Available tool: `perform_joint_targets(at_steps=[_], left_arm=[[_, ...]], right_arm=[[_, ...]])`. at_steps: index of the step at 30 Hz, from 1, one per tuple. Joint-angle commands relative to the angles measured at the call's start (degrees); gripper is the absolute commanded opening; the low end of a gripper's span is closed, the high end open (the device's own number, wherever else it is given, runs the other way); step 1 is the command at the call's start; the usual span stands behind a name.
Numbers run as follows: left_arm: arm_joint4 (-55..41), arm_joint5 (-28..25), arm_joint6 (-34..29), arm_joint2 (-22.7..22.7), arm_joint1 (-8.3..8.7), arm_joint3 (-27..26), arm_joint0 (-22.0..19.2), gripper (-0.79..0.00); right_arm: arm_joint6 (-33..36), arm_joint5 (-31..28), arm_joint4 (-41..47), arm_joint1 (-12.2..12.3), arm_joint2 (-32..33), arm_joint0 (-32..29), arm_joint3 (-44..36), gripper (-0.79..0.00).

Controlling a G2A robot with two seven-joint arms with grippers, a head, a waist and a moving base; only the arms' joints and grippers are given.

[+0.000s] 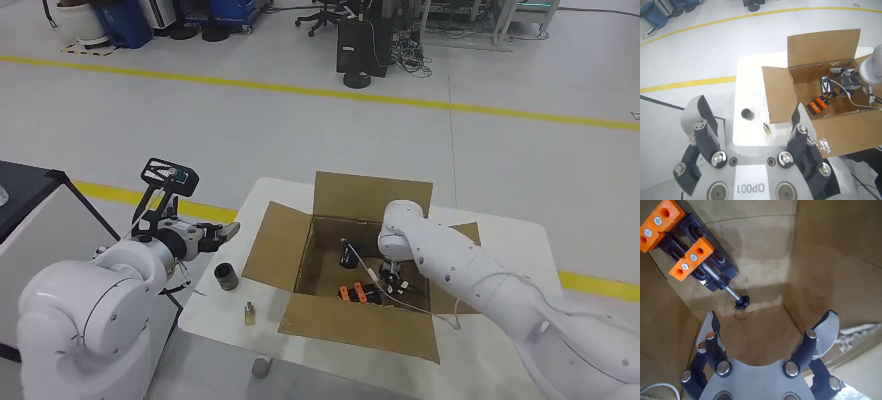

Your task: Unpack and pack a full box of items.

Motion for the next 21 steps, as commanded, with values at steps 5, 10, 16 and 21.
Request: perform_joint_targets(at_steps=[5,10,16,21], left_arm=[[0.0,0.0,0.0,0.0,0.0,0.0,0.0,0.0],[0.0,0.0,0.0,0.0,0.0,0.0,0.0,0.0],[0.0,0.0,0.0,0.0,0.0,0.0,0.0,0.0],[0.0,0.0,0.0,0.0,0.0,0.0,0.0,0.0]], right_arm=[[-1.2,-1.2,-0.9,-2.2,0.0,-1.6,2.4,0.0],[-1.2,-1.2,0.3,-3.0,0.0,-2.6,2.9,0.0],[-1.2,-1.2,5.0,-2.7,0.0,-3.5,1.4,0.0],[-0.6,-0.6,9.2,-1.3,0.0,-3.7,-2.4,0.0]])
